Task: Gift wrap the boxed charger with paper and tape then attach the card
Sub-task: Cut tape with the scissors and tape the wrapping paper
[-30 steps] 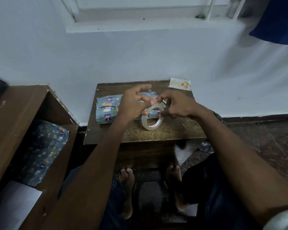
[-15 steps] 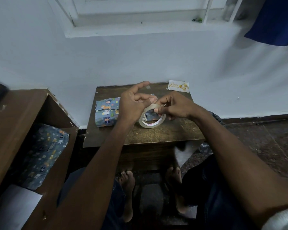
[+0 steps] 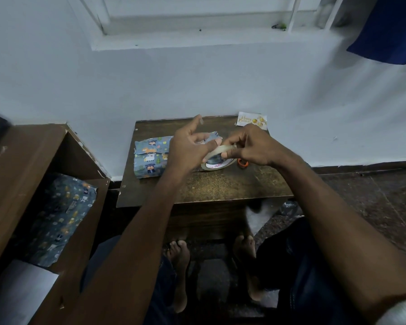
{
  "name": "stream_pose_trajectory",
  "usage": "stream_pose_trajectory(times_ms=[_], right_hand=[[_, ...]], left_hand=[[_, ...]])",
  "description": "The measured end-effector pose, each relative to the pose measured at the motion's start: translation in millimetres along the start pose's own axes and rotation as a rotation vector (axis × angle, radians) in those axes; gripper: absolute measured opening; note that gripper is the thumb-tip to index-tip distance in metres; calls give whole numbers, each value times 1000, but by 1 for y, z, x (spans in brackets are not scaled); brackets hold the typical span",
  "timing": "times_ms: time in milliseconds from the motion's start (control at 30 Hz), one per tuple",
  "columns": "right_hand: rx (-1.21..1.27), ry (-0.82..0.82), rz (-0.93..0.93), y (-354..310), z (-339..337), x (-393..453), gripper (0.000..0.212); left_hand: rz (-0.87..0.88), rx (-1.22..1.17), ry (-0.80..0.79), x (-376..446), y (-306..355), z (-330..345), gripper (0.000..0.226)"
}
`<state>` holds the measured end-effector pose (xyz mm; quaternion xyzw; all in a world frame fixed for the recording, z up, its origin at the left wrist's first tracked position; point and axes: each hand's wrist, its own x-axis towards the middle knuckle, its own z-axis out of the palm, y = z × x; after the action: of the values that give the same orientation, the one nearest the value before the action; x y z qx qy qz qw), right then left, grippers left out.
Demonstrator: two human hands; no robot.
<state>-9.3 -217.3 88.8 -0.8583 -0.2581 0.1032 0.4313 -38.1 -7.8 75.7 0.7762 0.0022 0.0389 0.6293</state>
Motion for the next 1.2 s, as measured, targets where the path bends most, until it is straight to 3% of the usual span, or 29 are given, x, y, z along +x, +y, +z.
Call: stream_pose_trajectory(times_ms=[100, 233, 333, 467, 533, 633, 767, 833, 900, 967, 1100, 1200], right_hand=[[-39, 30, -7, -6, -3, 0, 13], [-197, 116, 62, -8, -11, -3, 4], [-318, 210, 138, -5, -16, -6, 9], [-415, 402, 233, -2, -22, -4, 36], [-478, 464, 289, 3, -16, 3, 31], [-579, 378, 380, 13, 1, 21, 20], [-642, 199, 420, 23, 20, 42, 23], [-625, 260, 417, 17, 27, 46, 19], [-586, 420, 379, 4, 32, 54, 10], [-532, 479, 243, -11, 43, 64, 19], [-311, 75, -4, -38, 85, 76, 35], [-399, -60, -115, -41, 105, 82, 54]], left_hand=[[-37, 139, 57, 6, -11, -4, 71], [-34, 151, 88, 13, -17, -16, 56], [9, 262, 49, 16, -26, -32, 76], [47, 477, -88, 14, -40, -53, 115], [79, 602, -115, 14, -46, -58, 125], [90, 703, -114, 16, -48, -60, 127], [98, 663, -124, 16, -49, -62, 129], [91, 622, -132, 16, -50, -67, 129], [73, 588, -126, 14, -48, -75, 130], [64, 572, -94, 11, -47, -86, 130], [58, 644, 21, 6, -45, -104, 131], [-11, 688, 108, 5, -40, -110, 132]])
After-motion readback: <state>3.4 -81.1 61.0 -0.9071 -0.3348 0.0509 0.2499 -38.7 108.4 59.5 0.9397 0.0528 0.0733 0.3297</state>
